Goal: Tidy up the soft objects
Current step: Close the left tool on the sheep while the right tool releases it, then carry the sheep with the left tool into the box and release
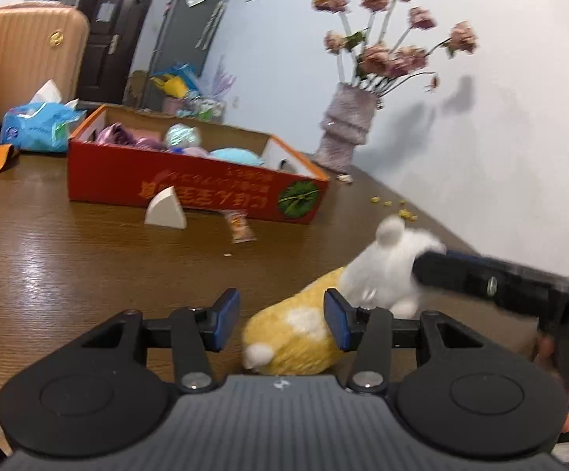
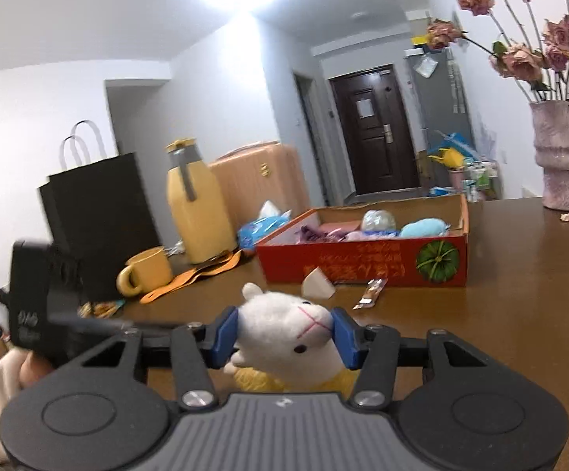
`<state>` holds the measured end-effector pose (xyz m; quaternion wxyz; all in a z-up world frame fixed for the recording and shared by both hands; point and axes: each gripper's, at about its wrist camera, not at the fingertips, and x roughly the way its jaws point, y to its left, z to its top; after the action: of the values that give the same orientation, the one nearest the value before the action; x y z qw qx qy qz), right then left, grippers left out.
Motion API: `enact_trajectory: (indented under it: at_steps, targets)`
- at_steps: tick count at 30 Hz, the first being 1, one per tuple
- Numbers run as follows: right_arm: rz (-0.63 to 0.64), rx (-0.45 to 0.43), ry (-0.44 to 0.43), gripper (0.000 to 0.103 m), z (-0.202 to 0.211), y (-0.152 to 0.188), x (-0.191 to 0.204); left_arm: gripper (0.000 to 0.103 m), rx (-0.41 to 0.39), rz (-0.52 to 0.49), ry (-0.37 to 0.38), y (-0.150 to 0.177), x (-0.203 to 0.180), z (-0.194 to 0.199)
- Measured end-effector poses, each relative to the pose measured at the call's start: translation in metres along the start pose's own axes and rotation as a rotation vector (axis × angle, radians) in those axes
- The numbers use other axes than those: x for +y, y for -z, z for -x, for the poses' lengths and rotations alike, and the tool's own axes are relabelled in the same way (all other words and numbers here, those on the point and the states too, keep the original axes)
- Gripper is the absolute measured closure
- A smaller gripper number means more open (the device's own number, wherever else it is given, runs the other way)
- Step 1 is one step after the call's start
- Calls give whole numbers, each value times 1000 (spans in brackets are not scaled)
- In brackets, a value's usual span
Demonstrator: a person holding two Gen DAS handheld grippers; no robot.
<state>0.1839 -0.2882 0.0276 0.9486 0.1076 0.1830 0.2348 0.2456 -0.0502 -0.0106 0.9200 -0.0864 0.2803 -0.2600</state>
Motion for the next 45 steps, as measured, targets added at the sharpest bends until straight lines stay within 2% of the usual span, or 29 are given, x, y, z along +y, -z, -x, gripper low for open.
enact_trajectory:
  at_steps: [6, 8, 10, 11, 14, 16, 17, 19, 21, 26, 29, 30, 31, 34, 38, 41, 42, 45]
  targets:
    - [-54, -12, 67, 53, -41, -21, -17, 51, 6, 53, -15, -10, 13, -12]
    - [-72, -2, 80, 53, -56, -26, -23, 48, 1, 71, -1, -11, 16, -11]
    - [-86, 16, 101, 53, -73, -32, -28, 38, -13, 75, 20, -12, 17, -8]
    - [-91, 24, 106, 51, -81, -34, -31, 36, -30, 59, 34, -11, 16, -5]
    - [-132, 65, 133, 50, -109, -39, -43, 37, -37, 16, 34, -8, 11, -11]
    - [-146, 101, 135, 50, -123, -40, -48, 45, 21, 33, 13, -8, 14, -25]
    - [-156, 111, 134, 50, -124, -39, -51, 45, 45, 52, 0, -7, 17, -31]
    - [-170, 117, 117, 50, -118, -35, -55, 45, 36, 95, -4, -6, 24, -33]
    - [-180, 124, 114, 45, -110, -29, -58, 45, 30, 119, 6, -8, 30, -32]
    - [-266, 206, 70, 45, -106, -4, -66, 45, 34, 186, 22, -11, 39, -35]
    - [-390, 199, 32, 50, -101, 8, -74, 48, 46, 216, 31, -11, 39, -33]
    - [-421, 202, 13, 55, -97, 10, -76, 50, 51, 232, 39, -11, 39, -30]
    - [-440, 205, 7, 55, -91, 13, -75, 53, 59, 249, 53, -11, 39, -28]
    - [-434, 201, 37, 55, -71, 15, -67, 55, 84, 312, 107, -7, 38, -22]
    - [-440, 196, 56, 55, -54, 20, -64, 54, 92, 295, 84, -3, 33, -22]
    - [-443, 196, 47, 54, -49, 20, -63, 47, 97, 311, 84, -7, 37, -16]
    - [-438, 190, 37, 53, -46, 20, -62, 44, 94, 316, 81, -8, 38, -14]
    - [-424, 187, 37, 47, -47, 20, -61, 44, 98, 318, 95, -10, 38, -10]
